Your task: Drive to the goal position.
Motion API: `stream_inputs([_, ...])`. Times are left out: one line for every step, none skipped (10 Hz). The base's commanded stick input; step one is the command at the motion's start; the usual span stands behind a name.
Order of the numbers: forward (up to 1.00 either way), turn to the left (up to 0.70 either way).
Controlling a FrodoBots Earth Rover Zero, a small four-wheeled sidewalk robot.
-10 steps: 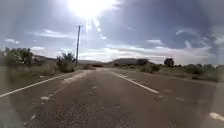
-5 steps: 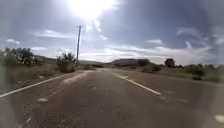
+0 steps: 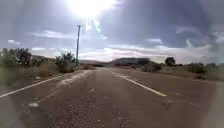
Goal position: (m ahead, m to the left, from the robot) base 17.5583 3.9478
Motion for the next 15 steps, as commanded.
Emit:
stream_inputs([0.92, 0.00])
stream_inputs([1.00, 0.23])
stream_inputs([1.00, 0.32])
stream_inputs([1.00, 0.40])
stream_inputs([1.00, 0.40])
stream_inputs([1.00, 0.23])
stream_inputs([1.00, 0.11])
stream_inputs([1.00, 0.00])
stream_inputs([1.00, 0.00])
stream_inputs([1.00, 0.00])
stream_inputs([1.00, 0.00])
stream_inputs([1.00, 0.00])
stream_inputs([1.00, 0.00])
stream_inputs([1.00, 0.00])
stream_inputs([1.00, 0.00])
